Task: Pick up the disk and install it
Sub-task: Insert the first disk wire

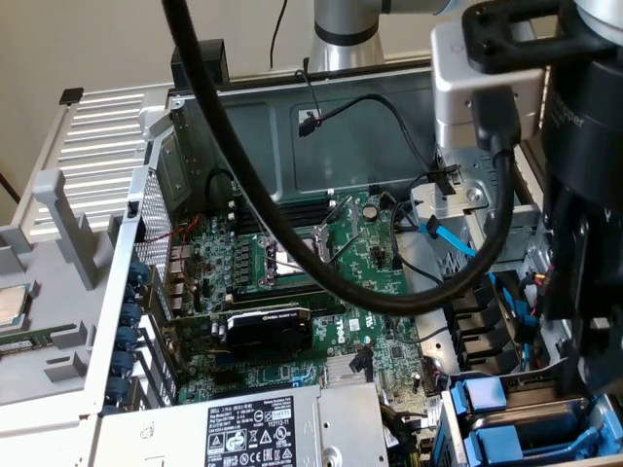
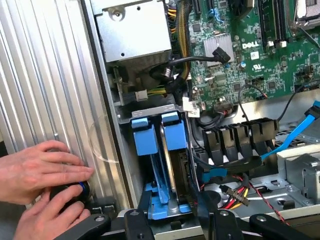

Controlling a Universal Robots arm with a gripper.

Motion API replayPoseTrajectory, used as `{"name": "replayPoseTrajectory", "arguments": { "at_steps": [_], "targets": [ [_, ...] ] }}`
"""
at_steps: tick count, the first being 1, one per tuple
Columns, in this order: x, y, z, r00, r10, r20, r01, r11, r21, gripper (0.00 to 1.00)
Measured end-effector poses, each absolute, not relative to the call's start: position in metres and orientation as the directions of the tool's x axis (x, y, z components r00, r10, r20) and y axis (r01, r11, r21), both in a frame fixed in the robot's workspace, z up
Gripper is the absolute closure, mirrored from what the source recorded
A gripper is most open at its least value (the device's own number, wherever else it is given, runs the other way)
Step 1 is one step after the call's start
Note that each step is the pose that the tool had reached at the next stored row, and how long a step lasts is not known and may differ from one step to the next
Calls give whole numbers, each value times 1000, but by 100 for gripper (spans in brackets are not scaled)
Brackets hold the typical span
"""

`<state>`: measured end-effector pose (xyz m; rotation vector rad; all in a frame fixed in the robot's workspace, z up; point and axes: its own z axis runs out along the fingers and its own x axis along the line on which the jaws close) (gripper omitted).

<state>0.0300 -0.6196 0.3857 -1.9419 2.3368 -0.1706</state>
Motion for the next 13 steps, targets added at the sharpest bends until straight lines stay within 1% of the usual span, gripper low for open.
{"name": "replayPoseTrajectory", "arguments": {
  "at_steps": [13],
  "targets": [
    [31, -620, 377, 23, -1000, -4, -988, -22, -151, 51]
  ]
}}
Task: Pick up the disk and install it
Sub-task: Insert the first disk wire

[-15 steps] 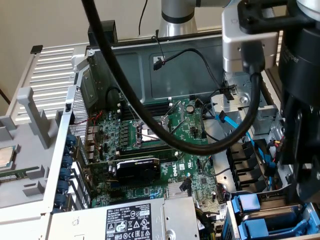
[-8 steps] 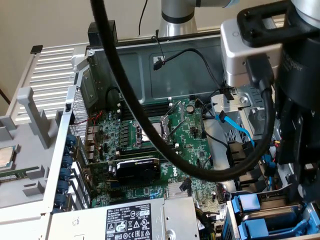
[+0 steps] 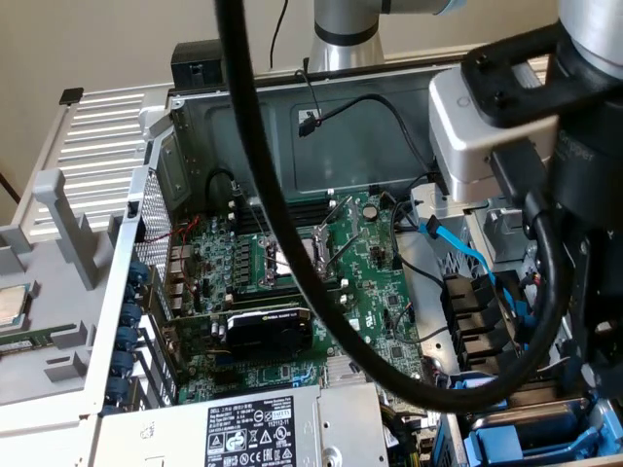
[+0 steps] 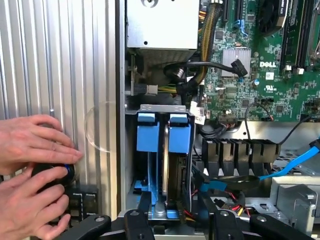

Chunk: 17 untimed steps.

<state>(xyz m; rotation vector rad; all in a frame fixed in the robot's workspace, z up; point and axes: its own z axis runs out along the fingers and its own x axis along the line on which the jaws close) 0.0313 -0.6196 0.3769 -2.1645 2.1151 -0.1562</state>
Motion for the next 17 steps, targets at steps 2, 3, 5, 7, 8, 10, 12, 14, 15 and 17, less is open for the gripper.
{"name": "replayPoseTrajectory", "arguments": {
  "at_steps": [2, 3, 5, 7, 8, 10, 12, 14, 15, 17],
  "targets": [
    [33, -620, 376, 33, -999, -4, -988, -32, -151, 51],
    [35, -620, 376, 37, -999, -4, -988, -36, -151, 51],
    [38, -620, 376, 41, -999, -7, -988, -40, -151, 51],
    [41, -620, 375, 46, -999, -20, -988, -42, -152, 51],
    [41, -620, 375, 48, -999, -27, -987, -43, -152, 51],
    [42, -620, 374, 52, -998, -39, -987, -45, -152, 51],
    [42, -621, 372, 55, -997, -48, -987, -48, -152, 51],
    [42, -623, 370, 58, -997, -54, -988, -49, -149, 51],
    [42, -624, 368, 59, -997, -56, -988, -50, -148, 51],
    [42, -626, 366, 64, -996, -58, -988, -55, -143, 51]
  ]
}}
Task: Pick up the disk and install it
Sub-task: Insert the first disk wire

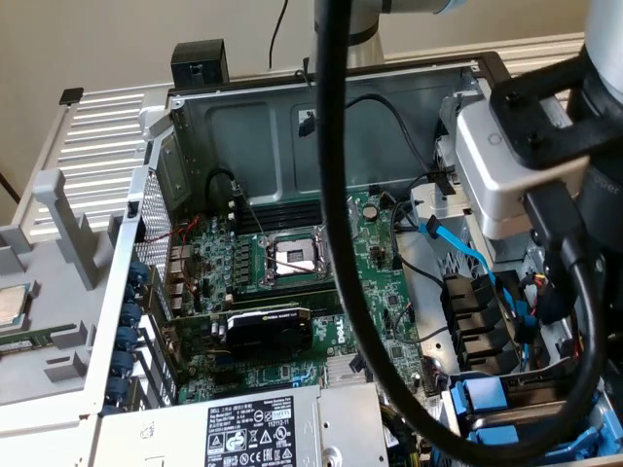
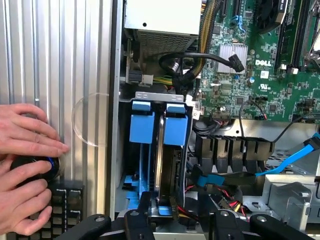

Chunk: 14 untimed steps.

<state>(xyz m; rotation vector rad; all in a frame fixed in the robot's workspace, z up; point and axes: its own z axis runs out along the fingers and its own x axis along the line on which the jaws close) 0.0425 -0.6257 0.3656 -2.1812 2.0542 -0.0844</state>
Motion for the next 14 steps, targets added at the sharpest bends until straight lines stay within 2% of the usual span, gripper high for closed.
{"name": "replayPoseTrajectory", "arguments": {
  "at_steps": [14],
  "targets": [
    [45, -636, 358, 100, -993, -71, -987, -90, -134, 51]
  ]
}}
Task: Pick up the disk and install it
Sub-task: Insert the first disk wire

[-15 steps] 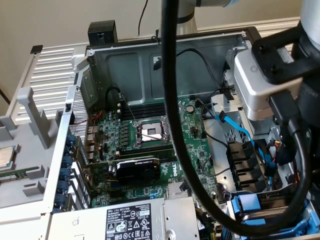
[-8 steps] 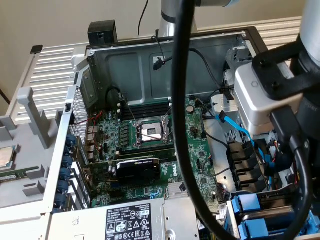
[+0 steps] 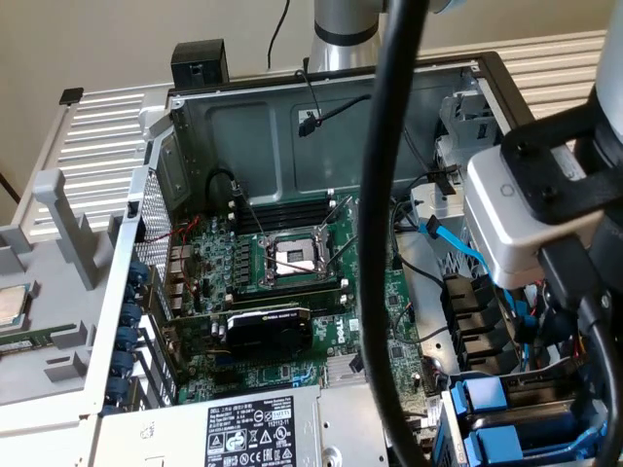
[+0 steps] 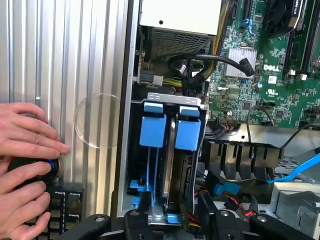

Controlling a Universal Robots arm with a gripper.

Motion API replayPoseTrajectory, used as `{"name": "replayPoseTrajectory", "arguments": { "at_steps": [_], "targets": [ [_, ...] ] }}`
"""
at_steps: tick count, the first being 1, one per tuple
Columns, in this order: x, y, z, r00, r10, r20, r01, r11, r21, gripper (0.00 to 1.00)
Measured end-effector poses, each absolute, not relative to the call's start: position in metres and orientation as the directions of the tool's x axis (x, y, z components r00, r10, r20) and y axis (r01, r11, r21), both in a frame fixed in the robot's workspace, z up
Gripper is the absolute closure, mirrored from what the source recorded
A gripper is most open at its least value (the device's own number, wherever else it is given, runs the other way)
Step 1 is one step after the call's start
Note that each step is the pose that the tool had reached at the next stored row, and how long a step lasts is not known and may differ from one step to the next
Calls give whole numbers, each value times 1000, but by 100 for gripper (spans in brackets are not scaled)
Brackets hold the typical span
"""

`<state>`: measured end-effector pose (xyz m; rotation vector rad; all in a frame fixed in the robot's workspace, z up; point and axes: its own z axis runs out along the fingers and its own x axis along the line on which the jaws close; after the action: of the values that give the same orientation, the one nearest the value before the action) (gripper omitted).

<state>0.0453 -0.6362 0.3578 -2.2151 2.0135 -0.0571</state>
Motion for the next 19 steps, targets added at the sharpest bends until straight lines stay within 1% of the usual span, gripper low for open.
{"name": "replayPoseTrajectory", "arguments": {
  "at_steps": [6, 13, 19],
  "targets": [
    [49, -637, 355, 129, -988, -86, -984, -117, -136, 51],
    [50, -640, 349, 147, -983, -110, -982, -132, -134, 51],
    [50, -641, 346, 150, -982, -114, -982, -134, -133, 51]
  ]
}}
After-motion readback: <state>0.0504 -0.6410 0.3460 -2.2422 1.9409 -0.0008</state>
